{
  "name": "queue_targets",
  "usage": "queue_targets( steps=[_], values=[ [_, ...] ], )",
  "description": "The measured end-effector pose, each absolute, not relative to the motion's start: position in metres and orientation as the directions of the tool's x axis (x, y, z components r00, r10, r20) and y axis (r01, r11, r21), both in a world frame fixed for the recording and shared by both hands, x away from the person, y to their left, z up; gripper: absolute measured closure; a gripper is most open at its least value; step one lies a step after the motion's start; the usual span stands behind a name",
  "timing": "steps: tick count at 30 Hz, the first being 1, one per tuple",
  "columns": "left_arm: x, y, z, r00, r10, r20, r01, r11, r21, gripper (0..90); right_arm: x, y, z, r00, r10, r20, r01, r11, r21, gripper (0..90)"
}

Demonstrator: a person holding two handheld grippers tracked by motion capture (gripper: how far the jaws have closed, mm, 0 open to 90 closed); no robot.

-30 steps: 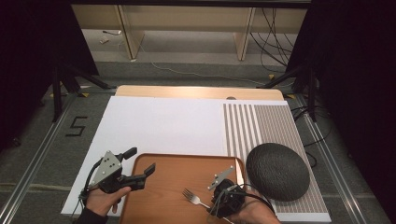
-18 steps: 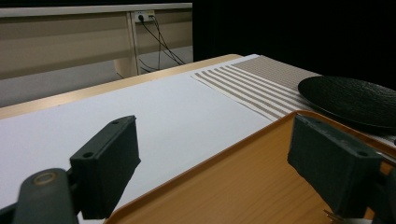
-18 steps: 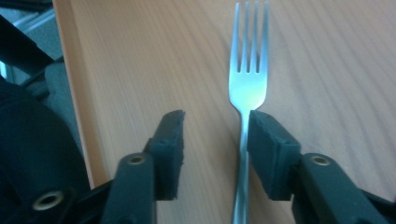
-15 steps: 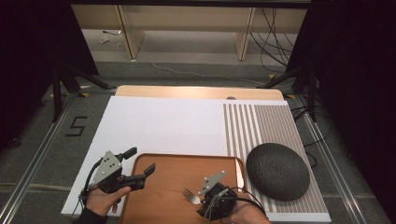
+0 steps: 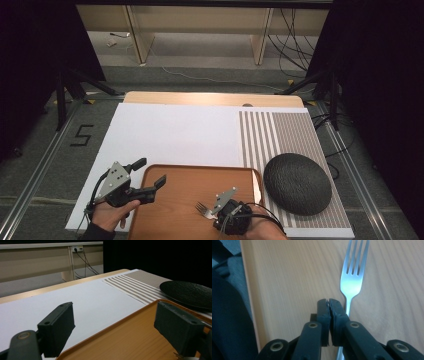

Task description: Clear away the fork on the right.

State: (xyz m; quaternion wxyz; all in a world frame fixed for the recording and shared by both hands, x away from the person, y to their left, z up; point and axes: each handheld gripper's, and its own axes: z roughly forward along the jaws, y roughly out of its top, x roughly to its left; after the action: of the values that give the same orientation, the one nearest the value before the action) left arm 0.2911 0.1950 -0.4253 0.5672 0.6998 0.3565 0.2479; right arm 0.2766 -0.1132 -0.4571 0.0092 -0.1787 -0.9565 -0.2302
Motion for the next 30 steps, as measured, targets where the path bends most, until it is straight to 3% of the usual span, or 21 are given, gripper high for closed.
queue_targets(
  steps=[30],
  values=[
    [0.291,0.195,-0.425,0.622,0.781,-0.058,0.217,-0.102,0.971,15.9,0.292,-0.131,-0.458,-0.891,0.455,-0.008,0.421,0.832,0.362,90.0]
  ],
)
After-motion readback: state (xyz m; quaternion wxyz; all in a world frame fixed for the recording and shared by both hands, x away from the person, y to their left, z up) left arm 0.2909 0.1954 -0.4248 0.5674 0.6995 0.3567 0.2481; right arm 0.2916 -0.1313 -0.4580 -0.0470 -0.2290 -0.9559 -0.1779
